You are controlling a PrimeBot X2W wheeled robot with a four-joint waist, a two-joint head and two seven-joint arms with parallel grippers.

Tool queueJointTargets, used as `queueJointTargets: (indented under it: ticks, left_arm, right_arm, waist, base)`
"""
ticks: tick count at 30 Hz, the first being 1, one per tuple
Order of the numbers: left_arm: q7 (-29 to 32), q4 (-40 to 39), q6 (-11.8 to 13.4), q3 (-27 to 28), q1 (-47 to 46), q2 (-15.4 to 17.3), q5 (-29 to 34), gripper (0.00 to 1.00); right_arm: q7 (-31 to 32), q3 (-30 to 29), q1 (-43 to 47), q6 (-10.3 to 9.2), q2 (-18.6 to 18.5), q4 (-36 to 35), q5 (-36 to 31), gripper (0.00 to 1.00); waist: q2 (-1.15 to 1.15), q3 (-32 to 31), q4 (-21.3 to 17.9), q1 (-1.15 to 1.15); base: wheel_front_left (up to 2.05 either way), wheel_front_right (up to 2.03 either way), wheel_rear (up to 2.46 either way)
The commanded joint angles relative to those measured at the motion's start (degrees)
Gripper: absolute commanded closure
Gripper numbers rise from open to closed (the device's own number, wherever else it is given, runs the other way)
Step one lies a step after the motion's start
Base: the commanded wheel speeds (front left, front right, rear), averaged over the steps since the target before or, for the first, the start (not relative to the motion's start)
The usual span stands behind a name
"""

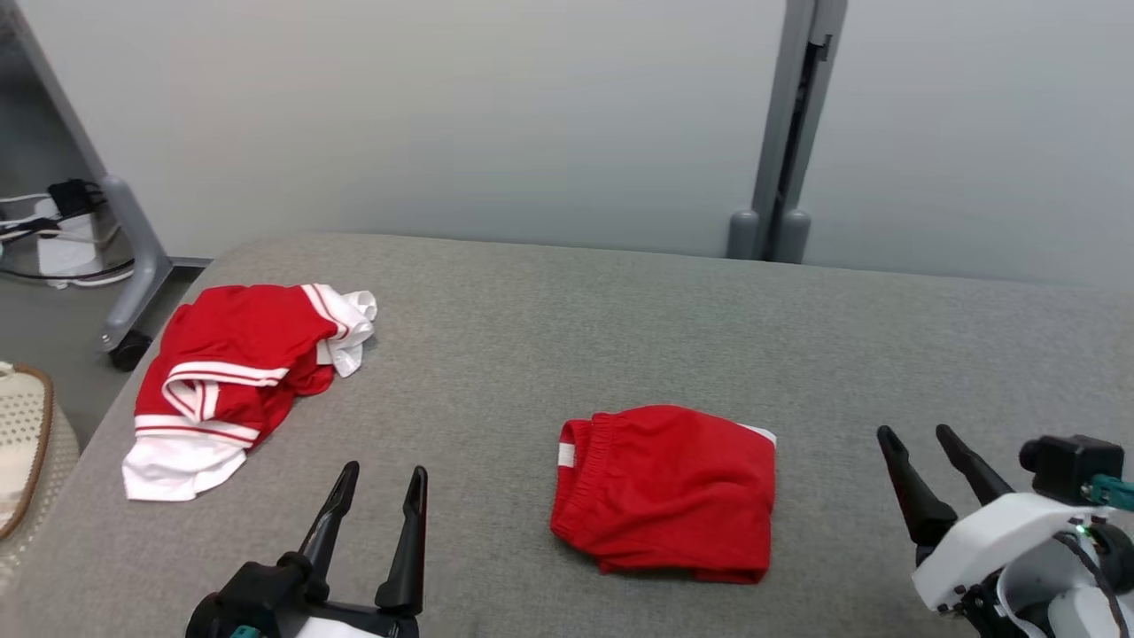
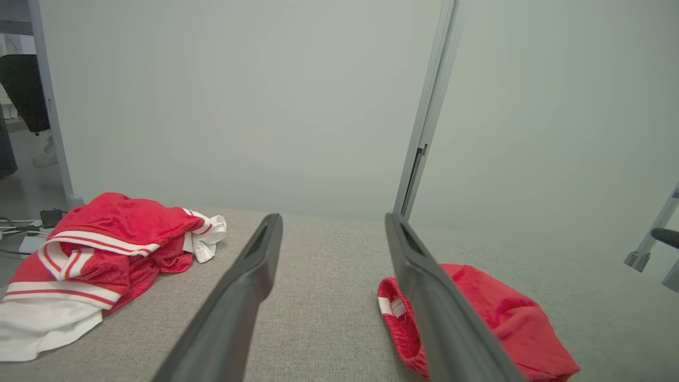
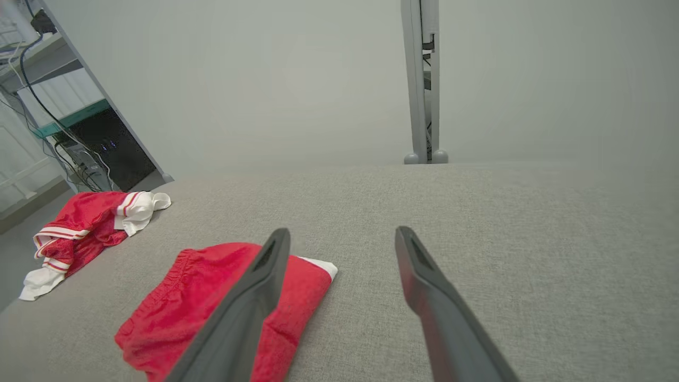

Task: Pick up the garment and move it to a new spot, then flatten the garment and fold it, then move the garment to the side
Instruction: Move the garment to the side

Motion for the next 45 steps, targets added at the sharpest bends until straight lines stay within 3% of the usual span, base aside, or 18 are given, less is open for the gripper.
queueJointTargets:
  ticks: [1, 14, 24, 30, 31, 33, 34, 45]
  left_arm:
    - [-0.3, 0.2, -0.4, -0.3, -1.0, 0.2, -0.1, 0.0]
    - [-0.2, 1.1, -1.3, -1.9, -1.5, 0.0, 0.1, 0.0]
    - [-0.2, 1.7, -1.6, -3.1, -2.2, 0.0, -0.4, 0.0]
    - [-0.2, 2.0, -1.6, -3.6, -2.4, -0.1, -0.5, 0.0]
    - [-0.2, 2.0, -1.6, -3.7, -2.4, -0.1, -0.6, 0.0]
    - [-0.2, 2.0, -1.5, -3.7, -2.4, -0.1, -0.5, 0.0]
    - [-0.2, 2.0, -1.5, -3.6, -2.4, -0.1, -0.5, 0.0]
    - [-0.2, 1.7, -1.7, -4.5, -2.5, 0.1, -0.5, 0.0]
  right_arm:
    - [1.5, 1.6, -2.3, 0.13, -0.5, 2.0, 1.4, 0.0]
    - [15.0, 4.5, -11.0, 0.13, -0.7, 22.9, 11.4, 0.0]
    - [23.5, 2.6, -14.5, 0.13, 0.8, 34.7, 14.2, 0.0]
    - [25.6, 2.7, -15.6, 0.13, 1.5, 37.0, 15.0, 0.0]
    - [25.4, 2.9, -15.7, 0.13, 1.6, 36.9, 15.1, 0.4]
    - [24.6, 3.3, -15.9, 0.13, 1.3, 36.8, 14.9, 0.88]
    - [24.4, 3.5, -15.9, 0.13, 1.2, 36.8, 14.8, 1.0]
    - [20.1, 6.9, -17.8, 0.13, -0.8, 33.2, 14.4, 1.0]
  waist:
    - [0.0, 0.0, 2.9, 0.0]
    - [0.0, 0.5, 13.1, 0.0]
    - [0.0, 1.6, 16.6, 0.0]
    - [0.0, 2.1, 17.4, 0.0]
    - [0.0, 2.1, 17.4, 0.0]
    - [0.0, 2.0, 17.3, 0.0]
    - [0.0, 2.0, 17.1, 0.0]
    - [0.0, 1.7, 12.1, 0.0]
  base:
    - [0.0, 0.0, 0.0]
    - [0.0, 0.0, 0.0]
    - [0.0, 0.0, 0.0]
    - [0.0, 0.0, 0.0]
    - [0.0, 0.0, 0.0]
    - [0.0, 0.0, 0.0]
    - [0.0, 0.0, 0.0]
    - [0.0, 0.0, 0.0]
